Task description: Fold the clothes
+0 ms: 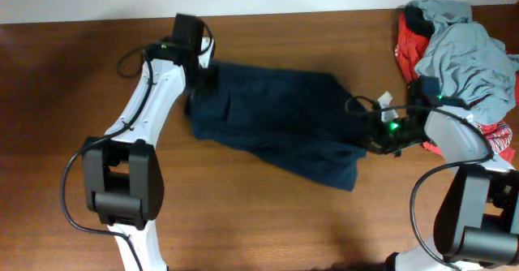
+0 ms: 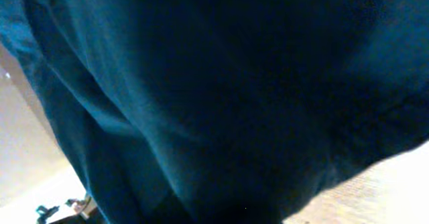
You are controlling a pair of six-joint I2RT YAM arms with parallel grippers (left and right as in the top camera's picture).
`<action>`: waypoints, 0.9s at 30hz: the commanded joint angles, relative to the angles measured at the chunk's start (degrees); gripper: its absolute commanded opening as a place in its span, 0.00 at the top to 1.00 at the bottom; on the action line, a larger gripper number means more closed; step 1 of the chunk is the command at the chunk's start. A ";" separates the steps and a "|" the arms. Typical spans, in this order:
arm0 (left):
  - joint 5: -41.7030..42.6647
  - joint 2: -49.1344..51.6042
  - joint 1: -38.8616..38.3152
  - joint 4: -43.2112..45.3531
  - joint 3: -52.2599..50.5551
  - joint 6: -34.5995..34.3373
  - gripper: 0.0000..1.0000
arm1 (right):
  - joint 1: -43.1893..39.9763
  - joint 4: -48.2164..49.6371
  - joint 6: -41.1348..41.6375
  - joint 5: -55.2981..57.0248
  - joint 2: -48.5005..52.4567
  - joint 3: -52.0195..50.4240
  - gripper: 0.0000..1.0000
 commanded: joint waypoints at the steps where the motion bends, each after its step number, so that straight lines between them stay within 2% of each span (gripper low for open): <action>1: 3.80 -1.09 0.28 2.12 -5.14 -2.73 0.82 | -0.83 -1.31 -3.63 0.79 -1.60 4.22 0.96; 7: 9.57 -1.09 0.28 6.82 -11.74 -2.75 0.87 | 0.63 -5.33 -7.61 1.20 -1.60 10.38 0.96; 13: 10.49 -1.09 -1.20 9.46 -14.75 -3.41 0.90 | 7.72 -5.20 -9.92 1.22 -1.57 15.04 0.96; 18: 10.49 -1.09 -2.34 10.51 -15.43 -4.20 0.94 | 17.97 -0.46 -10.62 4.76 -1.55 15.85 0.96; 21: 10.51 -1.09 -2.34 10.67 -15.43 -4.70 0.95 | 24.22 3.28 -7.67 9.05 -1.40 15.85 0.96; 27: 10.51 -1.09 -2.34 10.64 -15.43 -4.70 0.94 | 32.72 9.70 -4.33 10.34 -0.74 15.85 0.96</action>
